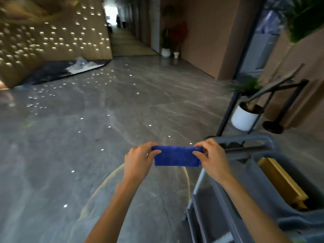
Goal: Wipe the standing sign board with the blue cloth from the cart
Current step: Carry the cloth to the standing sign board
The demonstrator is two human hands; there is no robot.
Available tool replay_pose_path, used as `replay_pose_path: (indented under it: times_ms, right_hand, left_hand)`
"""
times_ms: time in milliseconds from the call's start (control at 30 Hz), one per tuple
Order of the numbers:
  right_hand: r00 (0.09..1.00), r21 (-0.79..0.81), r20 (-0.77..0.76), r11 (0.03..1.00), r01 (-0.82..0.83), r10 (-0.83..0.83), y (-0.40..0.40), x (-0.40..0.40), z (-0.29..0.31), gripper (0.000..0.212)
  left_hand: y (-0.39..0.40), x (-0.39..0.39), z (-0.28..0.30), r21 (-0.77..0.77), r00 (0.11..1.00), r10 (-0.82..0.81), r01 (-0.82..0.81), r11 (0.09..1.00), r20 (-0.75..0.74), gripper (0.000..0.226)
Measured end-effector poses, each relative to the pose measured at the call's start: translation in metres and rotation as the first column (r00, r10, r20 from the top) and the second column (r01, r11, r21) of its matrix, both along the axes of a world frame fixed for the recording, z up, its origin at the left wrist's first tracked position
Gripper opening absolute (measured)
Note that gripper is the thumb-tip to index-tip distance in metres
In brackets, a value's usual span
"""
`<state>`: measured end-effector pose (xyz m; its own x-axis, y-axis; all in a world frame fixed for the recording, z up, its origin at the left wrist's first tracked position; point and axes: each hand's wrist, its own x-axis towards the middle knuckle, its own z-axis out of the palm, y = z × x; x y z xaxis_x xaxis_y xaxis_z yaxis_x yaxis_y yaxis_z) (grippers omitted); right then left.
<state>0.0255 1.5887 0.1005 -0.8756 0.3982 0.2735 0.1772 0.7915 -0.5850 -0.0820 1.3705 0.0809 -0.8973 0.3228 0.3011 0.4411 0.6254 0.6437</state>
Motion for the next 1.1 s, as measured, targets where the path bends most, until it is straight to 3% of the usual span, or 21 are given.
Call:
replay_pose_path:
  times_ms: [300,567,900,1100]
  right_hand:
    - [0.907,-0.048,-0.008,0.906,-0.421,0.421,-0.050,-0.102,0.003,0.010]
    - [0.678,-0.089,-0.012,0.675,-0.733,0.735,-0.127,-0.160,-0.002,0.013]
    - [0.375,-0.123,0.007,0.373,-0.920,0.927,-0.247,-0.141,-0.018,0.010]
    - [0.212,-0.139,0.000,0.210,-0.968,0.977,-0.337,-0.103,-0.019,0.010]
  left_hand:
    - [-0.077,-0.006,0.001,0.018,0.922,0.385,-0.386,0.922,0.050,0.011]
    - [-0.140,0.032,0.001,0.073,0.703,0.705,-0.711,0.700,0.093,0.009]
    - [-0.213,0.130,-0.008,0.066,0.388,0.914,-0.921,0.383,0.116,0.012]
    - [-0.273,0.197,-0.008,0.085,0.264,0.957,-0.963,0.255,0.122,0.013]
